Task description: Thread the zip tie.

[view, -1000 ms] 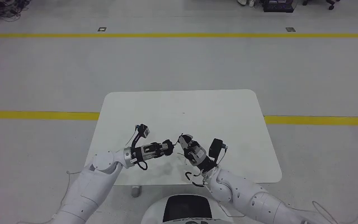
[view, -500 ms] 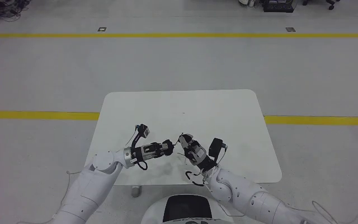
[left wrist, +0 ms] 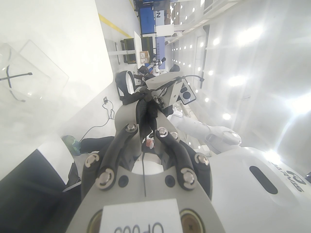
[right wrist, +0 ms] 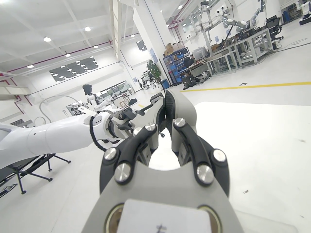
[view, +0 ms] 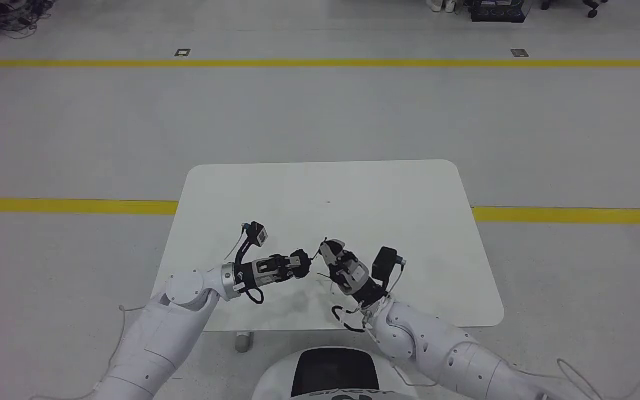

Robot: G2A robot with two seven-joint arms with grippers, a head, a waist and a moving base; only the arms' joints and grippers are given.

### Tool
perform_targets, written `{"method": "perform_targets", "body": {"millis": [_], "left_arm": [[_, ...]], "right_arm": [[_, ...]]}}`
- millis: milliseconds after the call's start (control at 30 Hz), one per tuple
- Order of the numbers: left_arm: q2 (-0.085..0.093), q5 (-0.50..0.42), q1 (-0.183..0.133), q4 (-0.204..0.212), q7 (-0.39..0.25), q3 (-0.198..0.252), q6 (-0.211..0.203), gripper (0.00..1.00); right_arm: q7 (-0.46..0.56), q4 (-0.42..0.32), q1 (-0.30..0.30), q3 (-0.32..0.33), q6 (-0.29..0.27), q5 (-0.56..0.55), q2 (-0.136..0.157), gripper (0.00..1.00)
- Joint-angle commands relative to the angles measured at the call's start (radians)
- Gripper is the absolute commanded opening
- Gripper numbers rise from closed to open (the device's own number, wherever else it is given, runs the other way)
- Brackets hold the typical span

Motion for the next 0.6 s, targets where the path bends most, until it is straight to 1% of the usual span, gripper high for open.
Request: {"method": "perform_targets", "body": {"millis": [0, 567], "left_arm": [[0.0, 0.0, 0.0, 0.0, 0.0, 0.0, 0.0, 0.0], [0.0, 0.0, 0.0, 0.0, 0.0, 0.0, 0.0, 0.0]], "right_arm": [[0.004, 0.003, -0.002, 0.004, 0.0, -0.005, -0.001, 0.0], [0.021, 0.008, -0.034, 0.05, 0.0, -0.037, -0.005, 0.0]]}}
